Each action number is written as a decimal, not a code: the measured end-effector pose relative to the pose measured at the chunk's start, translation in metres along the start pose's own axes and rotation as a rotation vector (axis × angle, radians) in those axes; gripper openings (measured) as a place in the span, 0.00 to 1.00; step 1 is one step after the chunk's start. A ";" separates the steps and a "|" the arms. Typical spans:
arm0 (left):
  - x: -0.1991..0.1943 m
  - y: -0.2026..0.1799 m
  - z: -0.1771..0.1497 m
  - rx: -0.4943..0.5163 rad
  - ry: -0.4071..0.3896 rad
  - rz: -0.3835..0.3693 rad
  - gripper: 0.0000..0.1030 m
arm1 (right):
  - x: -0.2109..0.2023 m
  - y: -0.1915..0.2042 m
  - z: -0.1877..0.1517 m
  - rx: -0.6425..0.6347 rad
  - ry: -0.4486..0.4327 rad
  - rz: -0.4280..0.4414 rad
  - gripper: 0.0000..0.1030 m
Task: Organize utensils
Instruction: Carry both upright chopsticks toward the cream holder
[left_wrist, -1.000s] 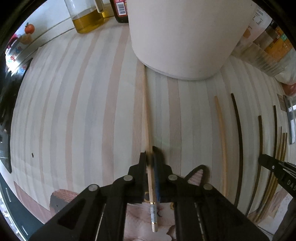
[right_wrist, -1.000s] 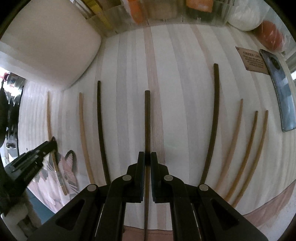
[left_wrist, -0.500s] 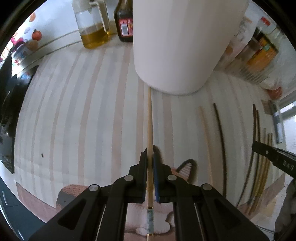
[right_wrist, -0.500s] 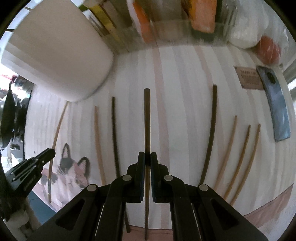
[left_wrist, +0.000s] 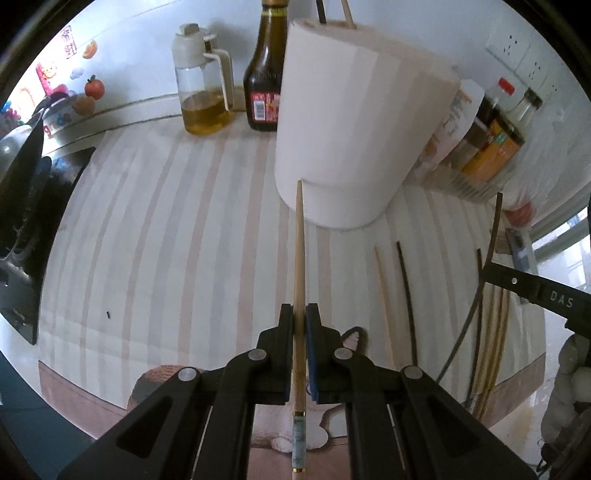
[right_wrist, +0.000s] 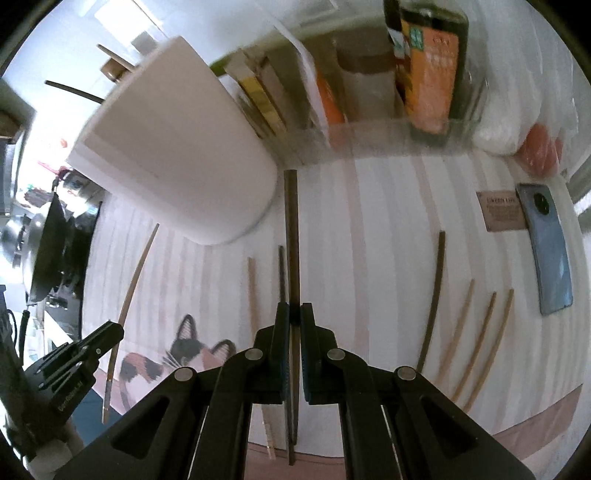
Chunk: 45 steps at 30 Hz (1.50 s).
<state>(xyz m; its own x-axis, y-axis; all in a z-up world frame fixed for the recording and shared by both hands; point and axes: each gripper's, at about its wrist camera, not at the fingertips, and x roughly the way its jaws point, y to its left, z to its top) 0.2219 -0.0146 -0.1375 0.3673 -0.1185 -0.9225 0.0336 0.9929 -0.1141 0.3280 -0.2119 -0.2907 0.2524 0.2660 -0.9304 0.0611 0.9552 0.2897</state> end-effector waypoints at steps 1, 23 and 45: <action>-0.005 0.001 0.000 -0.001 -0.007 -0.004 0.04 | -0.003 0.001 0.001 -0.001 -0.006 0.006 0.05; -0.086 0.017 0.040 -0.038 -0.235 -0.028 0.04 | -0.061 0.042 0.026 -0.056 -0.149 0.115 0.00; 0.011 0.044 0.052 -0.136 -0.135 0.111 0.04 | 0.108 -0.005 0.051 0.118 0.132 -0.264 0.11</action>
<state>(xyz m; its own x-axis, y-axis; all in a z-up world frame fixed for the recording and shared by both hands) 0.2760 0.0283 -0.1329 0.4828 0.0029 -0.8757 -0.1364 0.9880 -0.0719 0.4040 -0.1941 -0.3812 0.0853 0.0328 -0.9958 0.2215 0.9738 0.0510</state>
